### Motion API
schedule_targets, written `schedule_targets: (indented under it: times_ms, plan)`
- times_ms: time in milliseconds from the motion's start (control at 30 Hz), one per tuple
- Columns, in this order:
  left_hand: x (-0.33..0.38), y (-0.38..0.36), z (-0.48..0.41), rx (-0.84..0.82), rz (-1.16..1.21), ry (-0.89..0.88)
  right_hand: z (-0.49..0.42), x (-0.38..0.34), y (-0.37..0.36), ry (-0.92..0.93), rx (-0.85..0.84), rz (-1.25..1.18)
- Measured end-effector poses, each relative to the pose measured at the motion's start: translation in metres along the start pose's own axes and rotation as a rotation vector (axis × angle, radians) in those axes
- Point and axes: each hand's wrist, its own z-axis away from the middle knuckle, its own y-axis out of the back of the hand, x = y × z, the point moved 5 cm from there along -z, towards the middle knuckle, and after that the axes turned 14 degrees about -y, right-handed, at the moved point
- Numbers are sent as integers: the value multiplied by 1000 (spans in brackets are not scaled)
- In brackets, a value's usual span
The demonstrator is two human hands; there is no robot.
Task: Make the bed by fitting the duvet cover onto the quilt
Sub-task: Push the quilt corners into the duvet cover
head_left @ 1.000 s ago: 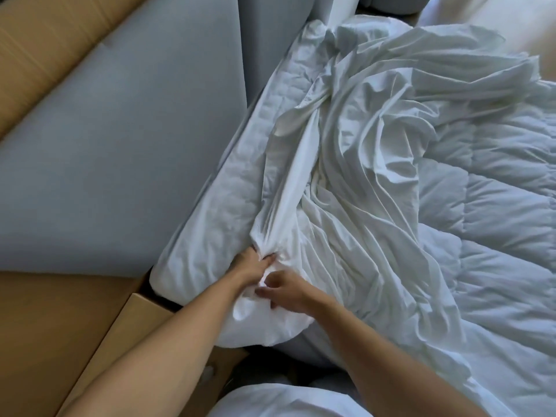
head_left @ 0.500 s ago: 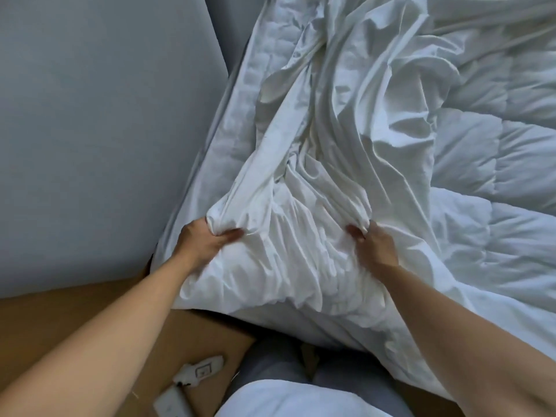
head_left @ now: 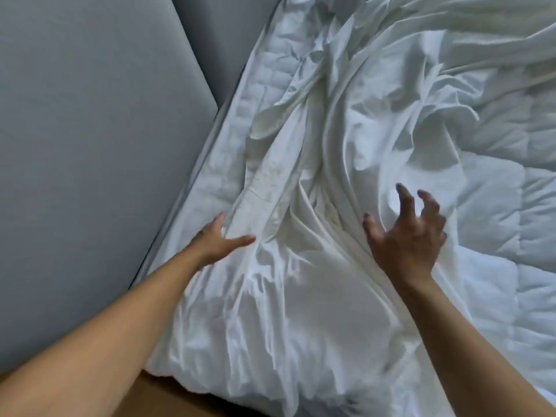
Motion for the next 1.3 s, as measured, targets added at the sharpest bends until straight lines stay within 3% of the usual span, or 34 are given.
schedule_targets:
  times_ms: [33,100,167,233,367,500,533,600,700,767,800,833,900,933,967,1033,1067,1133,1200,1233,1300]
  plan:
    - [19,4,-28,100,81,-63,-18,-23,-19,26,-2,18]
    - [50,-2,-78,201,83,-127,-53,-44,-71,-42,-174,113]
    - [76,-30,-120,179,-5,-153,-71,-39,-121,-109,-353,146]
    - [93,-70,-149,123,-105,-171,-76,-23,-152,-127,-400,96]
    - [98,-116,-163,132,-126,-167,-94,21,-150,-253,-238,-170]
    - [93,-107,-148,156,-129,-133,-119,108,-77,-604,132,-330]
    - [95,-104,-144,160,-130,-122,-120,134,-64,-657,153,-282]
    - [105,-102,-138,169,-160,-95,-115,174,-58,-696,-32,-65]
    - [138,-95,-130,418,-333,-239,-115,182,-70,-662,-325,13]
    - [174,-88,-123,609,-335,-467,-117,156,-72,-592,-366,-70]
    - [190,-90,-123,571,-256,-566,-116,145,-73,-544,-348,-125]
    - [205,-96,-125,423,-129,-616,-112,132,-75,-484,-341,-149]
    - [228,-130,-126,-55,18,-550,-95,108,-78,-389,-395,-100]
    - [237,-147,-121,-230,-65,-481,-86,96,-77,-333,-443,-107]
    - [238,-156,-118,-301,-207,-419,-78,79,-76,-248,-503,-154]
    - [243,-155,-111,-183,-295,-413,-66,52,-68,-56,-614,-307]
    - [246,-147,-104,-41,-158,-429,-65,49,-59,15,-605,-352]
    - [251,-128,-83,287,213,-495,-79,59,-31,70,-349,-383]
    - [262,-125,-72,379,271,-527,-104,102,-11,-111,26,-353]
    - [270,-131,-73,326,209,-519,-116,126,-11,-315,49,-331]
    - [278,-149,-79,222,36,-500,-125,156,-34,-739,-329,-475]
